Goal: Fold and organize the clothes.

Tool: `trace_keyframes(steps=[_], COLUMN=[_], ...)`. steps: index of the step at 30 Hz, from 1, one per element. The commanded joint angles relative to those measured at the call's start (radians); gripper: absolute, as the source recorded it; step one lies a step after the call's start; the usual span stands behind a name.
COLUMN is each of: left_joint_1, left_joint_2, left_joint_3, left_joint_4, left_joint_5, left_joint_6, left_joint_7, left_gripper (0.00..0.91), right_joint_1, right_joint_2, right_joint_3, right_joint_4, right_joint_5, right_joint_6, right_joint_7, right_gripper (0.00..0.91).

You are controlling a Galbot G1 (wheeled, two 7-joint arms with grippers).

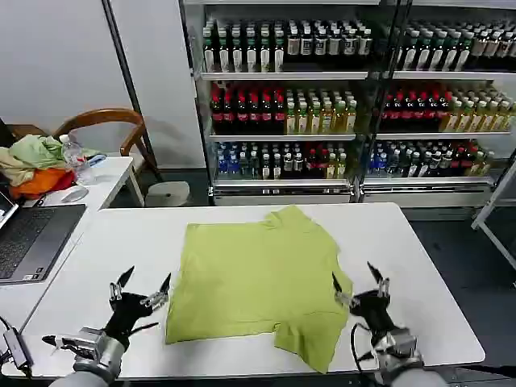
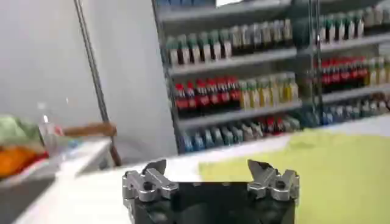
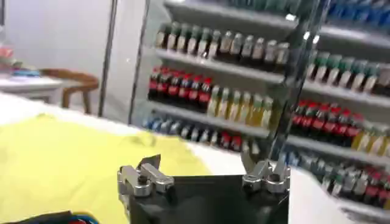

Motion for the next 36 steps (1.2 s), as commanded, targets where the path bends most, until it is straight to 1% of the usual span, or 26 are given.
trace_keyframes(steps=[1, 4, 8, 11, 14, 19, 23, 27, 28, 29, 30, 31, 32, 36], left_joint_1=[0.086, 0.133, 0.135, 0.141, 0.117, 0.084, 0.075, 0.07, 0.071, 0.073, 0.077, 0.079, 0.078, 0.082], left_joint_2=[-0.005, -0.003, -0.009, -0.014, -0.021, -0.04, -0.05, -0.055, -0.056, -0.057, -0.058, -0.06, -0.062, -0.067], left_joint_3=[0.018, 0.016, 0.018, 0.029, 0.031, 0.027, 0.028, 0.03, 0.031, 0.032, 0.034, 0.036, 0.041, 0.058], left_joint_4=[-0.041, -0.045, -0.025, -0.019, 0.007, 0.042, 0.054, 0.059, 0.057, 0.054, 0.052, 0.051, 0.054, 0.061], left_joint_5=[-0.027, -0.023, -0.035, -0.032, -0.052, -0.12, -0.132, -0.135, -0.137, -0.137, -0.143, -0.147, -0.153, -0.157], left_joint_6=[0.172, 0.162, 0.178, 0.185, 0.172, 0.147, 0.137, 0.128, 0.128, 0.125, 0.125, 0.121, 0.113, 0.102], left_joint_7=[-0.034, -0.031, -0.029, -0.029, -0.031, -0.029, -0.03, -0.033, -0.037, -0.04, -0.039, -0.038, -0.038, -0.04], left_gripper=[0.907, 0.907, 0.907, 0.907, 0.907, 0.907, 0.907, 0.907, 0.907, 0.907, 0.907, 0.403, 0.04, 0.05], right_joint_1=[-0.156, -0.17, -0.17, -0.183, -0.189, -0.16, -0.137, -0.12, -0.118, -0.117, -0.117, -0.115, -0.115, -0.114], right_joint_2=[-0.049, -0.041, -0.025, -0.027, -0.027, -0.015, -0.009, 0.002, 0.003, 0.004, 0.003, 0.002, 0.0, -0.005], right_joint_3=[-0.082, -0.103, -0.122, -0.123, -0.129, -0.145, -0.164, -0.186, -0.19, -0.193, -0.196, -0.196, -0.197, -0.199], right_joint_4=[0.032, 0.03, 0.019, 0.015, 0.014, -0.006, -0.021, -0.033, -0.035, -0.035, -0.036, -0.037, -0.039, -0.036], right_joint_5=[0.028, 0.017, 0.02, 0.022, 0.038, 0.037, 0.038, 0.041, 0.041, 0.042, 0.045, 0.052, 0.057, 0.078], right_joint_6=[-0.019, -0.021, -0.021, -0.028, -0.025, -0.007, -0.007, -0.006, -0.006, -0.006, -0.005, -0.005, -0.006, -0.007], right_joint_7=[0.052, 0.069, 0.093, 0.101, 0.101, 0.117, 0.132, 0.136, 0.135, 0.138, 0.142, 0.142, 0.142, 0.144], right_gripper=[0.907, 0.907, 0.907, 0.907, 0.907, 0.907, 0.907, 0.907, 0.877, 0.605, 0.302, 0.091, 0.0, 0.0])
